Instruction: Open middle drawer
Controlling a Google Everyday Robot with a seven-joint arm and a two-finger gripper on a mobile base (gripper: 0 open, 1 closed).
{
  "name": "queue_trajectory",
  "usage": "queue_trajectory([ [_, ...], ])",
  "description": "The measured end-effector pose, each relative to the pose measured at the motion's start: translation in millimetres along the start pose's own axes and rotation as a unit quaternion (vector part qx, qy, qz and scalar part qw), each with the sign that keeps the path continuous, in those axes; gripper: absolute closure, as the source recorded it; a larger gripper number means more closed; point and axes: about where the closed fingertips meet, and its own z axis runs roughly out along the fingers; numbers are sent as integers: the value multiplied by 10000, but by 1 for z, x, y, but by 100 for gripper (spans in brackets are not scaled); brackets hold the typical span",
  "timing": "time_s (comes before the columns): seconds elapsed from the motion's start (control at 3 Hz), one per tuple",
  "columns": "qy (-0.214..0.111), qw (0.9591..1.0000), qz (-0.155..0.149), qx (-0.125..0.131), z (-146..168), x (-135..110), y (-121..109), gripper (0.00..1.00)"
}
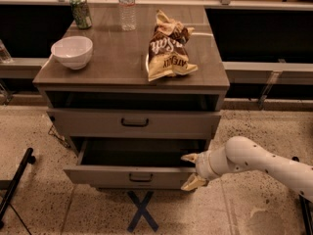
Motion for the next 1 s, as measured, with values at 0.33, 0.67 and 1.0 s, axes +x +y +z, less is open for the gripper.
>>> queue_trajectory([
  [0.33,-39,9999,-101,114,-7,-11,-13,49],
  [0.67,-52,9997,-99,198,-9,-15,-24,72],
  [1.0,-141,9992,-66,357,-8,-14,-31,96],
])
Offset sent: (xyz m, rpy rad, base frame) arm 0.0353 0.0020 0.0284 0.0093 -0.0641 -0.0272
